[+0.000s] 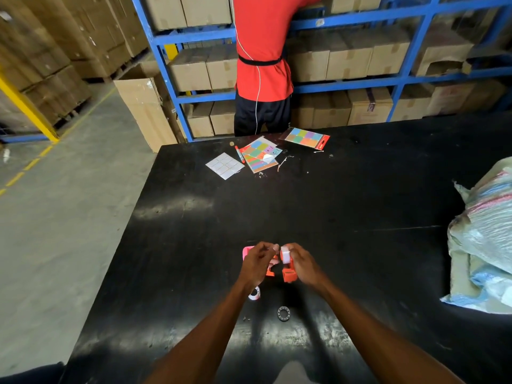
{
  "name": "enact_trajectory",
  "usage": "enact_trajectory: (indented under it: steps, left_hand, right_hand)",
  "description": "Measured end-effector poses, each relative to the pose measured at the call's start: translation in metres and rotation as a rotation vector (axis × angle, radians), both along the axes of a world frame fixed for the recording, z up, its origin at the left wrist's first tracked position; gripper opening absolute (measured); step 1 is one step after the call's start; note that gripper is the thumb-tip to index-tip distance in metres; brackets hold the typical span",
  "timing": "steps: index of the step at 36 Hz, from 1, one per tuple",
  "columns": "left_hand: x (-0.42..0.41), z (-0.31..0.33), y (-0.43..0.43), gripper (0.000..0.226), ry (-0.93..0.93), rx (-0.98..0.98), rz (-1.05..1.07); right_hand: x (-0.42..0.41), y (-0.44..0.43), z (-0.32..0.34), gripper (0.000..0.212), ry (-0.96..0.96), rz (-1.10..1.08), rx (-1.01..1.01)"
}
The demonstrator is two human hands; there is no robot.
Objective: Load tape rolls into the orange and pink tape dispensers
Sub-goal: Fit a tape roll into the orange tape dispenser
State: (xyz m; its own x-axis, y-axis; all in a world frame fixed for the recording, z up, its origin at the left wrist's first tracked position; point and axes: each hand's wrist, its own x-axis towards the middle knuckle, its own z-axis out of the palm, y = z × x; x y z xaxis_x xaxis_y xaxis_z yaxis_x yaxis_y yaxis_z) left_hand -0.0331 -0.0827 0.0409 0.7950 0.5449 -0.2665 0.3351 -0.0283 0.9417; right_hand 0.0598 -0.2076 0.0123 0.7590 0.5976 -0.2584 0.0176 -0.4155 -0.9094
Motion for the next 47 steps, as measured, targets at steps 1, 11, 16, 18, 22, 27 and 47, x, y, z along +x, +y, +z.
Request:
enact_trajectory:
  steps: [1,11,16,18,22,27,47]
  left_hand:
    - [-0.001,-0.006,0.002,0.017,0.038,0.026,0.005]
    - [0.01,-0.071,0.012,0.011,0.438,0.234,-0.121]
    - [0.033,-0.083,0.016,0.026,0.475,0.442,-0.185]
    - [0.046,-0.083,0.018,0.024,0.496,0.454,-0.191]
    - [0.069,-0.096,0.024,0.031,0.626,0.549,-0.235]
    - [0.088,-0.113,0.023,0.043,0.815,0.715,-0.383]
    - [0.089,-0.058,0.021,0.02,0.316,-0.415,-0.246]
  right_hand:
    - [0.0,-0.002,-0.002,0.027,0.0,-0.011,0.007]
    - [0.024,-0.027,-0.054,0.027,0.076,-0.105,-0.015]
    - [0.027,-0.026,-0.042,0.029,0.047,-0.089,-0.033]
    - [0.025,-0.023,-0.025,0.026,0.048,-0.08,-0.047]
    - [0.03,-0.021,-0.019,0.025,0.084,-0.066,-0.086]
    - [0.051,-0.02,-0.048,0.038,0.151,-0.082,-0.12]
    - [0.063,-0.003,-0.025,0.028,0.117,-0.097,-0.151]
